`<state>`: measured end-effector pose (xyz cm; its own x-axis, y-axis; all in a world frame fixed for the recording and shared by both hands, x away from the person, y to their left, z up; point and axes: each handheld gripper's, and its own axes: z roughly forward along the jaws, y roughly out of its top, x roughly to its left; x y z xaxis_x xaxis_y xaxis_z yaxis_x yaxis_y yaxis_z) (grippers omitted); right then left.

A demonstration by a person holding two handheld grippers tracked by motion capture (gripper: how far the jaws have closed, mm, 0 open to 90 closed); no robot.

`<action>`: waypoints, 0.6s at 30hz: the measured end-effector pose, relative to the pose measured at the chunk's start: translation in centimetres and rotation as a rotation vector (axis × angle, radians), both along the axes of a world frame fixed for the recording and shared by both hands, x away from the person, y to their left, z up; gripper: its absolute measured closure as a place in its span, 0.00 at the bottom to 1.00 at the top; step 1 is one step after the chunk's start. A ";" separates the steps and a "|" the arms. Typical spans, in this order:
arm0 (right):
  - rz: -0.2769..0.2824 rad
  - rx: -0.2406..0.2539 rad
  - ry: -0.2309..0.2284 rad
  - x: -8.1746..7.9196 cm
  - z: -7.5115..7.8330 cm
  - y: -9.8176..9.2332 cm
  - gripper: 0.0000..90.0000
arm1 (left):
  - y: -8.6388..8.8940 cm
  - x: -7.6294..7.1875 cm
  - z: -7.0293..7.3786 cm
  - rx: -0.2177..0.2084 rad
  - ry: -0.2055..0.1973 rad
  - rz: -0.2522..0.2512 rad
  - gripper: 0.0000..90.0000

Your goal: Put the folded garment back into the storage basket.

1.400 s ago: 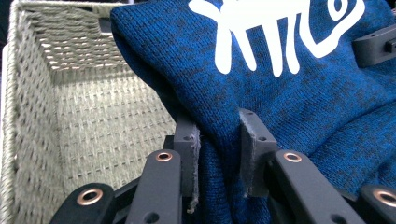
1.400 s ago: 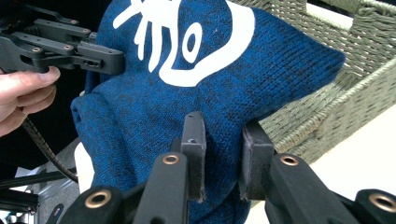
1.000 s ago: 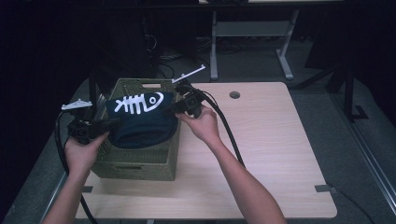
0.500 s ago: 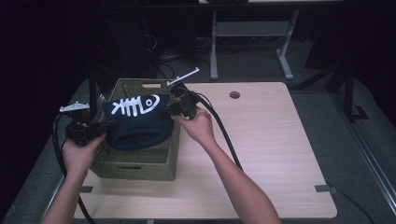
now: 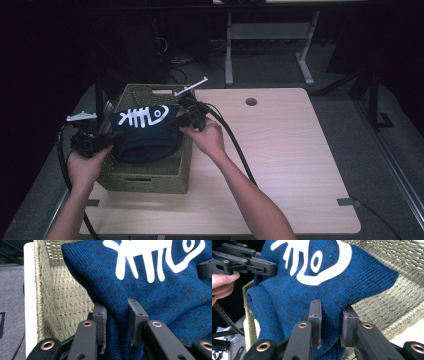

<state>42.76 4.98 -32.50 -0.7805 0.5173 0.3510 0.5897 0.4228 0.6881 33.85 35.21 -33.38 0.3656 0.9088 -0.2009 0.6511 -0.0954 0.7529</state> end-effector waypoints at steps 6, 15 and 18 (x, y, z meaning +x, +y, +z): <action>-0.008 -0.007 0.012 0.1 -0.7 0.1 0.82 | -0.2 0.3 -0.3 0.025 0.014 0.004 0.79; -0.012 -0.021 0.016 0.1 -1.7 0.4 0.82 | -0.4 0.7 -1.1 0.049 0.039 0.012 0.79; -0.016 -0.027 0.022 0.1 -1.9 0.6 0.82 | -0.4 0.8 -1.4 0.056 0.049 0.016 0.79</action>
<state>42.87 5.57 -34.43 -0.7642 0.5394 0.3536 0.6114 0.4311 0.6636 34.67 34.80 -34.77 0.3421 0.9247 -0.1672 0.6888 -0.1258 0.7140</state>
